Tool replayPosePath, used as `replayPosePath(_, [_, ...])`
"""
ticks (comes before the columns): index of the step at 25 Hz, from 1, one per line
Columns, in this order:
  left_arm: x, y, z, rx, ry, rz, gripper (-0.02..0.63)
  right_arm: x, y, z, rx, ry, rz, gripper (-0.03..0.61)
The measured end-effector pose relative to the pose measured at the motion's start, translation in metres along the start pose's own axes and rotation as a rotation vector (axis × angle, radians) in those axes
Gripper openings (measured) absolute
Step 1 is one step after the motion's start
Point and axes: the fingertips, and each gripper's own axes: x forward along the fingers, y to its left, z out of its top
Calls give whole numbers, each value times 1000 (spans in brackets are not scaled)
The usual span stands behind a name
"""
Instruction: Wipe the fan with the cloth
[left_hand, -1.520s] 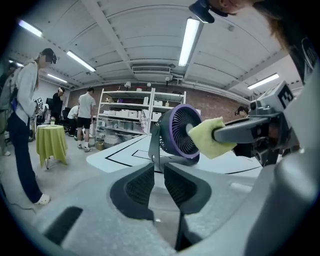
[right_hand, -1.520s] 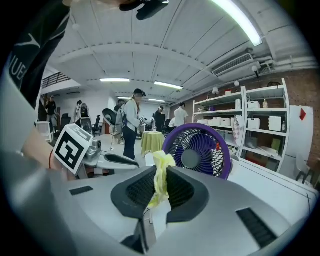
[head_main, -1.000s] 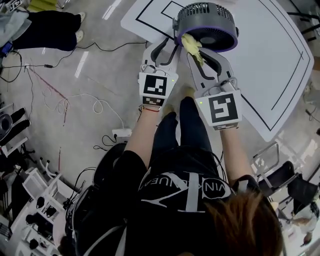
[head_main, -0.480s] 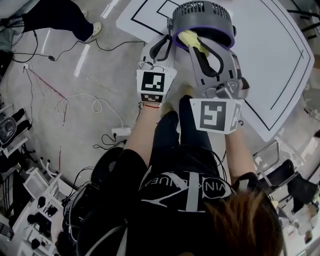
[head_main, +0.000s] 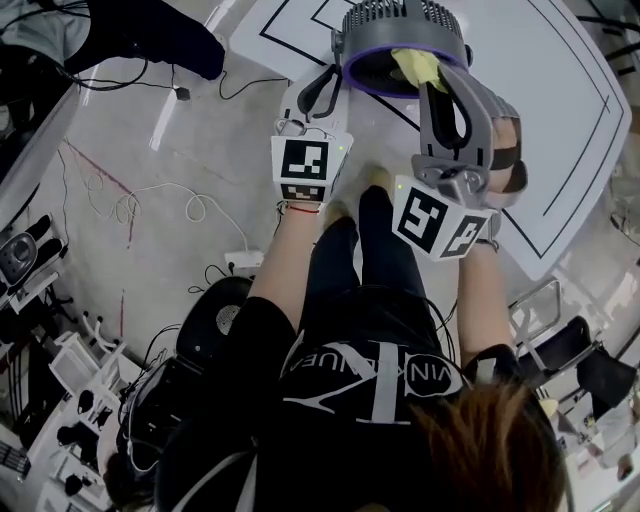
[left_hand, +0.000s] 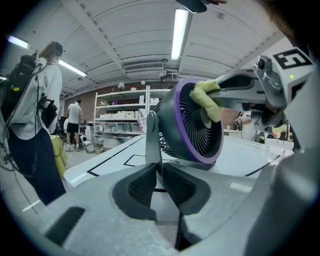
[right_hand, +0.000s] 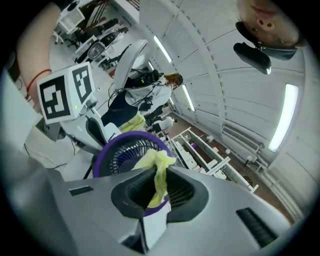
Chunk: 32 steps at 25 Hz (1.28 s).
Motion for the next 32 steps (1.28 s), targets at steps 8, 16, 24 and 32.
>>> replayPosePath(8, [-1, 1, 2, -8, -5, 7, 43, -6, 17, -33, -49, 110, 23, 40])
replayPosePath(16, [-4, -2, 5, -20, -3, 16, 40, -8, 36, -43, -22, 154, 79, 40])
replayPosePath(24, [-6, 2, 4, -28, -7, 20, 37, -7, 62, -40, 20, 160, 129, 38])
replayPosePath(32, [-1, 2, -1, -47, -10, 27, 34, 1, 84, -35, 28, 127, 172, 35])
